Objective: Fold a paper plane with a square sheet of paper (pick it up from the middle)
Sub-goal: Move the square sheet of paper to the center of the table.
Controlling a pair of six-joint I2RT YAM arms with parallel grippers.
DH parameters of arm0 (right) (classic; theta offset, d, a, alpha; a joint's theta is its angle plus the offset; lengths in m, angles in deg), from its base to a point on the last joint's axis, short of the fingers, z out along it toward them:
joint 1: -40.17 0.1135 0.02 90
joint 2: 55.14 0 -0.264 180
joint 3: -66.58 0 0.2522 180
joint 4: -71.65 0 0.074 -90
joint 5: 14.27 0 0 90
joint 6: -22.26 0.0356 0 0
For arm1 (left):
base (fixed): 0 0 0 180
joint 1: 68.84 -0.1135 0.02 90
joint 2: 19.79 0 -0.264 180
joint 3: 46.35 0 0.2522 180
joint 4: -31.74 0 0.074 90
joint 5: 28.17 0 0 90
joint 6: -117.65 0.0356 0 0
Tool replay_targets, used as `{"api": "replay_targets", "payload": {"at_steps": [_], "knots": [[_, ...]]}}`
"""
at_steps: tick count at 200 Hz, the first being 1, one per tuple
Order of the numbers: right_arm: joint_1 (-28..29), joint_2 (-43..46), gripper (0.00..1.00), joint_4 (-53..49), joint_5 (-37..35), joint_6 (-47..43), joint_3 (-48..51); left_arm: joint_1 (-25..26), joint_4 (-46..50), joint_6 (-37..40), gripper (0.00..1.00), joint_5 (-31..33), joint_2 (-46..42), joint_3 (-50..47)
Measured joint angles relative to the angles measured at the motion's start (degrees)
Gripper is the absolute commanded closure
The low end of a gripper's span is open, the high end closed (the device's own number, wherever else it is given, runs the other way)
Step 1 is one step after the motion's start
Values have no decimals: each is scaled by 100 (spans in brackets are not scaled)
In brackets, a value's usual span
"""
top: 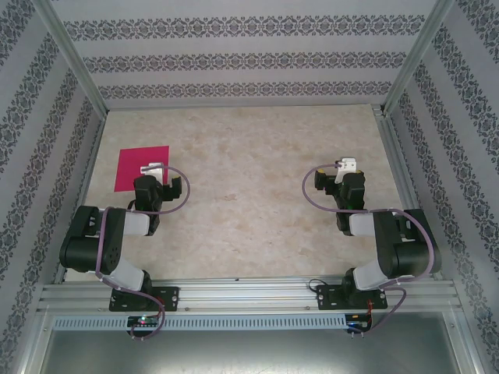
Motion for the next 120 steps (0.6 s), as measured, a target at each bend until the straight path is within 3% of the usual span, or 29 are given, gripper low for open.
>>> {"api": "replay_targets", "payload": {"at_steps": [120], "knots": [[-72, -2, 2, 2, 81, -2, 0, 0, 68, 17, 0, -61, -9, 83]]}}
